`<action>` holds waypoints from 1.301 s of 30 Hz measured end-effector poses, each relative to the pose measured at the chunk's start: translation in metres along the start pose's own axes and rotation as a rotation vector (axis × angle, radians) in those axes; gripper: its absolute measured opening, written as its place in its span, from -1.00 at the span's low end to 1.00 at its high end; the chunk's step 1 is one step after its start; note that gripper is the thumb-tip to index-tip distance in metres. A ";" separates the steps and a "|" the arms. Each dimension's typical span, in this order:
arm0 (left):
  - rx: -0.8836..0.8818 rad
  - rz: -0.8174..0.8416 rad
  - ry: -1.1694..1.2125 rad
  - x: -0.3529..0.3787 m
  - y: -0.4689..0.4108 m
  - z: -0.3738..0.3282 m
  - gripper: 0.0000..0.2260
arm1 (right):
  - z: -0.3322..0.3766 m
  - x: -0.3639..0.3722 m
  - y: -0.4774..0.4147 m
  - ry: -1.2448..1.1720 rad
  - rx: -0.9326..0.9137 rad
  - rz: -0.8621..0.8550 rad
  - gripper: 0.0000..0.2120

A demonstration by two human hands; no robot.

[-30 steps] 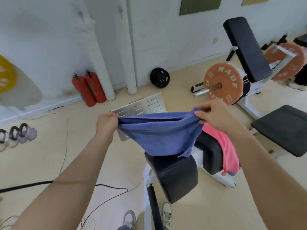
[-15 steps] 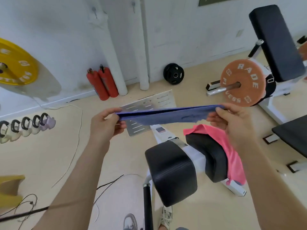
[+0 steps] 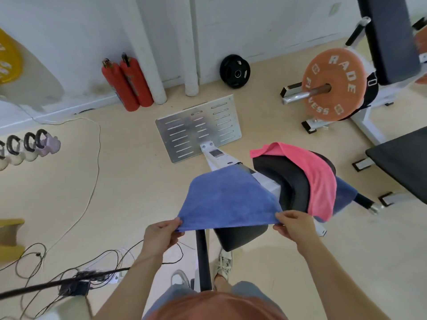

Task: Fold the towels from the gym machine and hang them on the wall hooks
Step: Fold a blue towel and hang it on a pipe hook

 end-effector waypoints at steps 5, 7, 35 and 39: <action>-0.040 0.009 0.073 0.001 0.000 0.016 -0.93 | -0.015 -0.005 0.000 0.082 0.021 -0.088 -0.80; -0.057 -0.005 0.070 -0.003 0.002 0.023 -0.93 | -0.029 -0.005 0.001 -0.014 0.095 -0.070 -0.82; 0.847 0.176 -1.013 0.087 0.064 -0.089 -0.89 | 0.078 0.037 0.068 0.510 -0.645 -0.311 -0.84; 0.798 0.414 -1.009 0.123 0.086 -0.105 -0.91 | 0.102 0.065 0.083 0.525 -0.744 -0.042 -0.79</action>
Point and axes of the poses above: each hand's wrist, its own y-axis away from the middle knuckle, its own x-axis out of the palm, z = x × y, the point moved 9 cm from there along -y, towards the middle knuckle, and after that the axes turned 7 degrees about z, right-handed, at the moved point
